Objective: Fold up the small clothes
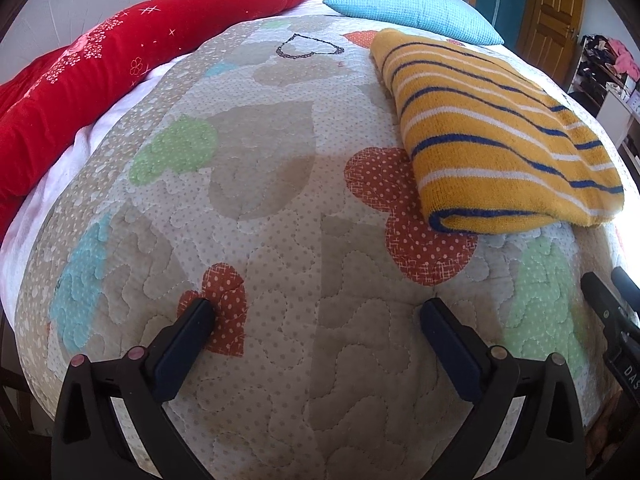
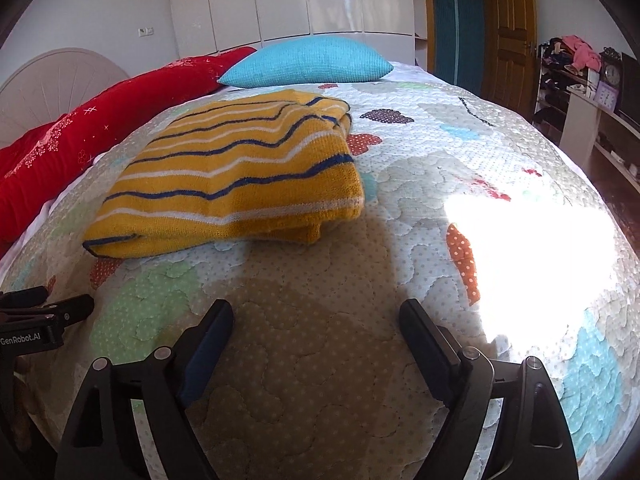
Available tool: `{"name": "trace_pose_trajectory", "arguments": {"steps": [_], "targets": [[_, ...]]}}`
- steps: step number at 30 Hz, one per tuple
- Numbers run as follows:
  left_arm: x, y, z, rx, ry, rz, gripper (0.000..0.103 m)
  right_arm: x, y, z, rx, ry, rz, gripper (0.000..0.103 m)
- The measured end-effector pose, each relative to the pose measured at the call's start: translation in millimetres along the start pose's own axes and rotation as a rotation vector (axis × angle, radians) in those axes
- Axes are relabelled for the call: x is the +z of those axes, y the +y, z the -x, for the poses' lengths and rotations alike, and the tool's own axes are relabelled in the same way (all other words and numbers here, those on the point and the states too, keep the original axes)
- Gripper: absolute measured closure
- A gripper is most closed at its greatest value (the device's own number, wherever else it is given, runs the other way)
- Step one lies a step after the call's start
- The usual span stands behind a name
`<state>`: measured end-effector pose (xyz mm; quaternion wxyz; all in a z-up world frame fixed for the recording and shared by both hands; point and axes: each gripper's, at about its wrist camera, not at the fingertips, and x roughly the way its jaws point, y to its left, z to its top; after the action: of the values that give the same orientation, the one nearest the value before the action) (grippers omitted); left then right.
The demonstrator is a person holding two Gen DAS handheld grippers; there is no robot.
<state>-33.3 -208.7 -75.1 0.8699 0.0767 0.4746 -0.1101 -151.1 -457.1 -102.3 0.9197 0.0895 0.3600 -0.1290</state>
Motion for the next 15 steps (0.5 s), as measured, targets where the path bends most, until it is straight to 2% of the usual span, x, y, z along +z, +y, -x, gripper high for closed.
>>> {"name": "trace_pose_trajectory", "arguments": {"steps": [6, 10, 13, 15], "targets": [[4.4, 4.2, -3.4, -0.015, -0.041, 0.045, 0.0, -4.8, 3.5, 1.5, -0.017, -0.004, 0.013, 0.012], [7.0, 5.7, 1.2, -0.025, -0.027, 0.057, 0.0, -4.4, 3.3, 4.2, -0.02, 0.02, 0.023, 0.011], [4.4, 6.5, 16.2, -0.066, -0.02, 0.062, 0.0, -5.1, -0.4, 11.4, -0.012, 0.038, 0.014, 0.011], [1.5, 5.2, 33.2, -0.076, -0.047, 0.061, 0.0, -7.1, -4.3, 17.7, -0.005, 0.04, -0.002, 0.011]]}}
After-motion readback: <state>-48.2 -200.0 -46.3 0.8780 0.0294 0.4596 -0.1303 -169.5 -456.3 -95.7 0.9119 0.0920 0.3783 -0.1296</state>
